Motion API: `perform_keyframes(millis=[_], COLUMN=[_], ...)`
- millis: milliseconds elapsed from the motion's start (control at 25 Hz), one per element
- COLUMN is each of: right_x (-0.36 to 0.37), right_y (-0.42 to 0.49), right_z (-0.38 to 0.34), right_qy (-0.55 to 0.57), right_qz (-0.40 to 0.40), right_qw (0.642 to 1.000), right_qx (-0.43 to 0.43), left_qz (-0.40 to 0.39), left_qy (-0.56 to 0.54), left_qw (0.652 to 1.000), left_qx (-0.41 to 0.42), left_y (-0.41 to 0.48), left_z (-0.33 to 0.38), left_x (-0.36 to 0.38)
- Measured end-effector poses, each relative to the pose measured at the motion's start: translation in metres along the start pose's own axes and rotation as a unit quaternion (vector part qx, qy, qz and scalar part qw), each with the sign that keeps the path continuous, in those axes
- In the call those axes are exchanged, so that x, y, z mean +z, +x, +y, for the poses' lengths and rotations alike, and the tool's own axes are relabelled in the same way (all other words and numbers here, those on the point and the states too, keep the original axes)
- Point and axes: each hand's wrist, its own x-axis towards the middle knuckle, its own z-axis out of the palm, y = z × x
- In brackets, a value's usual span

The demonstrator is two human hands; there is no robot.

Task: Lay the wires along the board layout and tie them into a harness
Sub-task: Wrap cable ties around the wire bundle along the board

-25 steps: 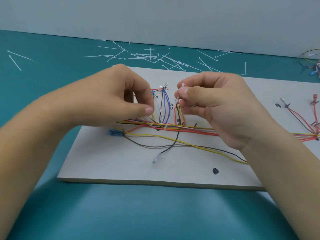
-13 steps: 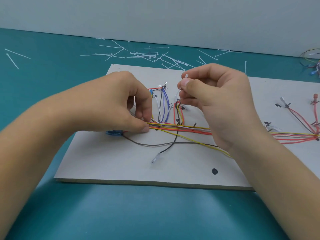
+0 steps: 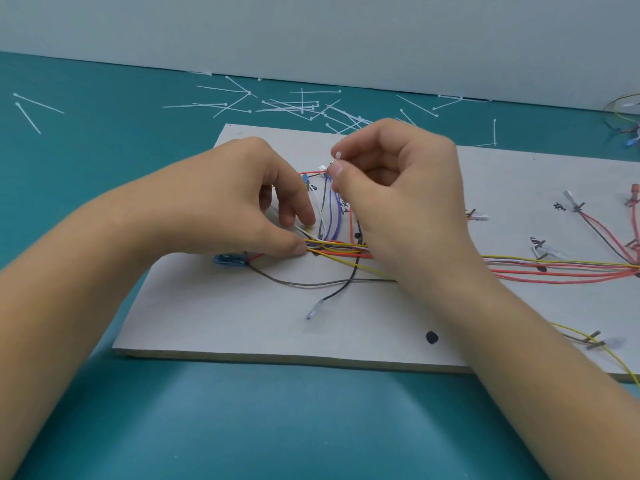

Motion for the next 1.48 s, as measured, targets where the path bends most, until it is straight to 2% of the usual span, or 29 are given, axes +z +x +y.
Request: perform_keyframes(millis=[120, 280, 840, 1240, 1480], right_x=[0.004, 0.006, -0.001, 0.002, 0.003], right_y=[-0.002, -0.004, 0.007, 0.007, 0.004], right_z=[0.000, 0.001, 0.003, 0.007, 0.006], right_qy=[-0.057, -0.074, -0.005, -0.045, -0.048], right_qz=[-0.041, -0.090, -0.041, -0.059, -0.114], right_qw=[0.997, 0.992, 0.997, 0.996, 0.992], right_qx=[-0.032, -0.038, 0.064, 0.047, 0.013], left_qz=[0.002, 0.003, -0.030, -0.009, -0.010], left_qy=[0.009, 0.015, 0.030, 0.023, 0.019], left_qw=[1.000, 1.000, 0.998, 0.998, 0.998], left_qx=[0.006, 0.007, 0.042, 0.058, 0.051], left_y=[0.000, 0.000, 0.001, 0.003, 0.000], left_z=[0.000, 0.001, 0.005, 0.007, 0.005], left_x=[0.000, -0.001, 0.006, 0.011, -0.001])
